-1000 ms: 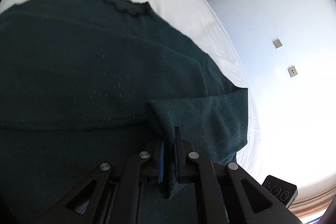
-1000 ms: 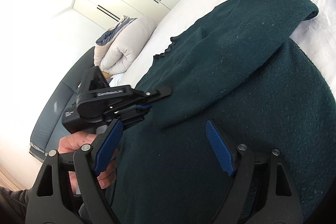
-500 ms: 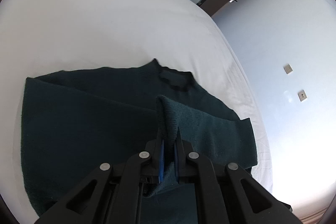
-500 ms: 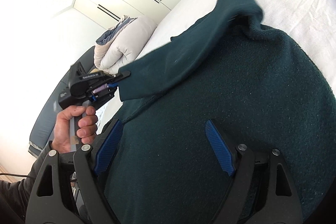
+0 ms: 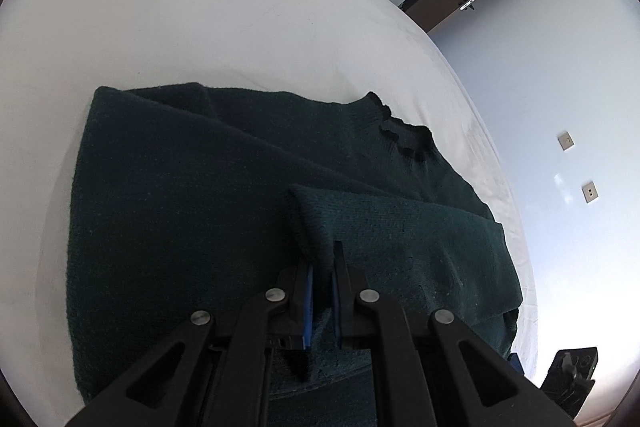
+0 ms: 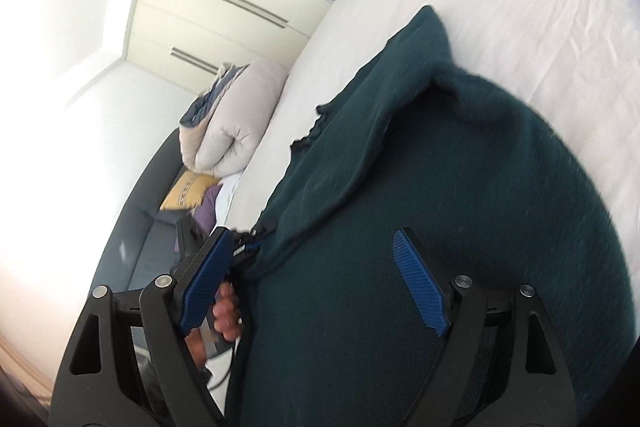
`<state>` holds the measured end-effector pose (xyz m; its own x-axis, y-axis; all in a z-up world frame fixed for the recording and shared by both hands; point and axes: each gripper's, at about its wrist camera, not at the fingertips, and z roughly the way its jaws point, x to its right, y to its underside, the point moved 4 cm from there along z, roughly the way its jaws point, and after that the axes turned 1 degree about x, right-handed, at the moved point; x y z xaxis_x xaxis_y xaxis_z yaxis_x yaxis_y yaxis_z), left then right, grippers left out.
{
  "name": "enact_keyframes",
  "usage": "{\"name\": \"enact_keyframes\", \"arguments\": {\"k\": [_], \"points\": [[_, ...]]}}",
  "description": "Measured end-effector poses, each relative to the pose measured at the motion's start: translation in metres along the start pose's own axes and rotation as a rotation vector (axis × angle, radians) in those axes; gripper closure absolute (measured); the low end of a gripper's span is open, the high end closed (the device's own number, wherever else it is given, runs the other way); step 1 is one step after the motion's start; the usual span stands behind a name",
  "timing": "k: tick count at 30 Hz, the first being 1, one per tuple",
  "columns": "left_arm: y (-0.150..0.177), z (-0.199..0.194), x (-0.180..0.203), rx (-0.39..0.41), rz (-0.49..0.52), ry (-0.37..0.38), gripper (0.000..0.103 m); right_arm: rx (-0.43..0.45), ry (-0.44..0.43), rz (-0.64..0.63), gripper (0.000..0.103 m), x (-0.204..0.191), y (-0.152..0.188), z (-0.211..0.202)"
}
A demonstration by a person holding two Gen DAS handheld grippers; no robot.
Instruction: Fold small clothes
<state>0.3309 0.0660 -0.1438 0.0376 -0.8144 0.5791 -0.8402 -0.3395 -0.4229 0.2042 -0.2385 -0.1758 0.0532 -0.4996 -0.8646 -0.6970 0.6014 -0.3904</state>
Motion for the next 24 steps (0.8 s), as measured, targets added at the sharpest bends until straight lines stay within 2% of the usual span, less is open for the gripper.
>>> {"name": "enact_keyframes", "arguments": {"k": [9, 13, 16, 21, 22, 24], "points": [[-0.004, -0.007, -0.008, 0.009, 0.0, 0.028, 0.096, 0.067, -0.017, 0.083, 0.021, 0.006, -0.062, -0.011], [-0.008, -0.006, -0.006, 0.021, 0.029, 0.013, 0.096, 0.12, -0.042, 0.105, 0.02, 0.004, -0.102, -0.025], [-0.007, -0.001, -0.012, 0.029, 0.007, 0.024, 0.094, 0.058, -0.064, 0.083, 0.02, -0.002, -0.135, -0.012], [-0.004, 0.006, -0.029, 0.041, -0.048, 0.125, 0.091, -0.096, -0.067, 0.161, 0.02, 0.025, -0.174, 0.044], [-0.004, 0.006, -0.03, 0.044, -0.044, 0.132, 0.091, -0.126, -0.056, 0.18, 0.02, 0.034, -0.177, 0.056], [-0.003, 0.006, -0.028, 0.053, -0.021, 0.124, 0.091, -0.141, 0.018, 0.192, 0.02, 0.052, -0.18, 0.073]]}}
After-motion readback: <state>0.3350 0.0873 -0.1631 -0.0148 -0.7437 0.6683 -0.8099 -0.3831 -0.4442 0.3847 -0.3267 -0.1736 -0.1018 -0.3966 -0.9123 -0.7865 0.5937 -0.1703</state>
